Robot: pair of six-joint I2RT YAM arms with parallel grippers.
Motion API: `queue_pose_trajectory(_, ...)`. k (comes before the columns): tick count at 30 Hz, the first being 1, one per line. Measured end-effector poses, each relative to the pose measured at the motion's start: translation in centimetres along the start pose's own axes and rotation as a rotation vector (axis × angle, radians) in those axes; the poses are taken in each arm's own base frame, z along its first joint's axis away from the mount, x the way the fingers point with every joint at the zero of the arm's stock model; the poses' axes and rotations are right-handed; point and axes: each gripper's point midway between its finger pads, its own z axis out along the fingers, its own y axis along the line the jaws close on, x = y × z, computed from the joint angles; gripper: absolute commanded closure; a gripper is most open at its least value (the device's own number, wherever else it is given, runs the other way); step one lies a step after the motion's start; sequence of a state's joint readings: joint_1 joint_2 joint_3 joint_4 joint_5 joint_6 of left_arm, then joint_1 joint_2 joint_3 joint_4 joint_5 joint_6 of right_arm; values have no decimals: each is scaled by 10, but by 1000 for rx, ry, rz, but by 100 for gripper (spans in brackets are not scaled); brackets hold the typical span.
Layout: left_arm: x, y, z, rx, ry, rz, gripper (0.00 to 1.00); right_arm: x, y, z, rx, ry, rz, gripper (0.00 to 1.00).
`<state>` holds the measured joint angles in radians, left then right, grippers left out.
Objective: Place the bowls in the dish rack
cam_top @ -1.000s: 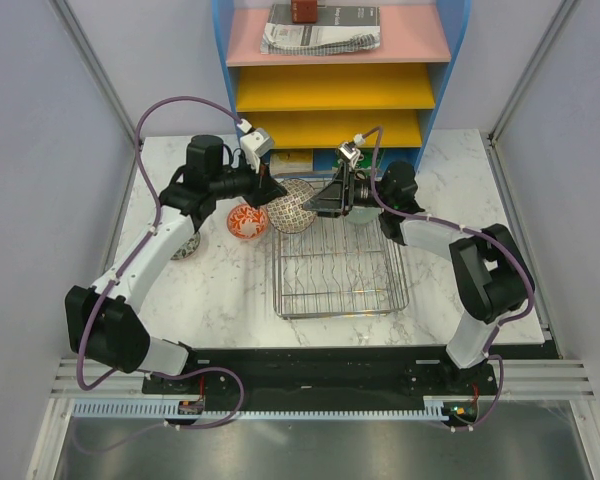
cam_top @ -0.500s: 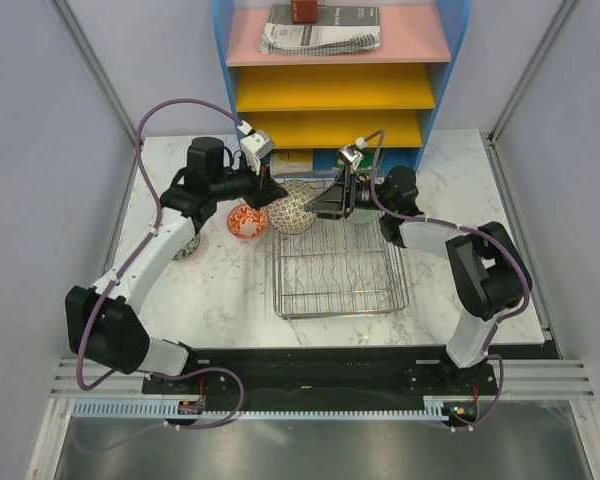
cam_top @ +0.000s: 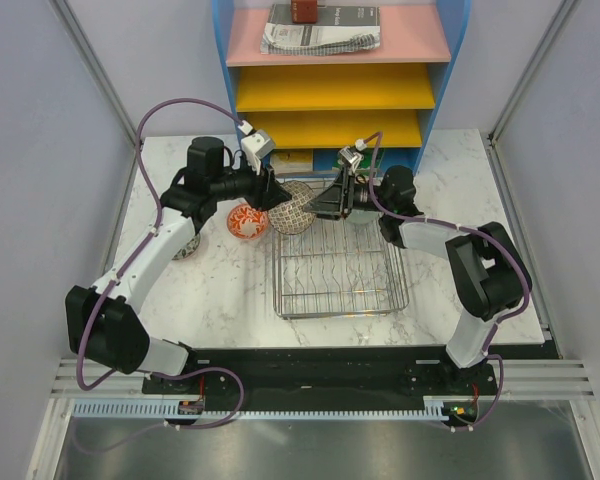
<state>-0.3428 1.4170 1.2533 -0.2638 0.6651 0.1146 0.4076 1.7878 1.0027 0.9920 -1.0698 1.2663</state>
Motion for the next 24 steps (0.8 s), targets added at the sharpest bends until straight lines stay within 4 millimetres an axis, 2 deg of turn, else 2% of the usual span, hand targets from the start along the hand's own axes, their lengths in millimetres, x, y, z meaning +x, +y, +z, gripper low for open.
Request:
queue_pose_trajectory(1, 0, -1, 0, 6, -2, 2, 41, 0, -4, 0, 15, -3, 5, 100)
queue_pose_trajectory(2, -1, -2, 0, 14, -4, 3, 33, 1, -9, 0, 31, -4, 13, 100)
queue_pose_trajectory(5, -1, -4, 1, 24, -6, 4, 18, 2, -24, -2, 84, -11, 34, 100)
queue_pose_trajectory(7, -1, -4, 1, 24, -6, 4, 13, 3, -33, -3, 120, -15, 48, 100)
queue_pose_trajectory(8, -1, -4, 1, 23, -6, 3, 6, 4, -37, -4, 134, -15, 52, 100)
queue_pose_trajectory(10, -1, -3, 1, 18, -5, 2, 2, 6, -48, -6, 177, -17, 60, 100)
queue_pose_trajectory(13, -2, -1, 1, 4, -2, 1, 0, 8, -64, -10, 257, -9, 57, 100)
queue_pose_trajectory(16, -4, 5, -2, -23, 0, -3, 0, 1, -78, -18, 378, -14, 15, 100)
queue_pose_trajectory(24, 9, 31, -22, -146, 57, -43, 0, -26, -77, -47, 640, 3, -198, 100)
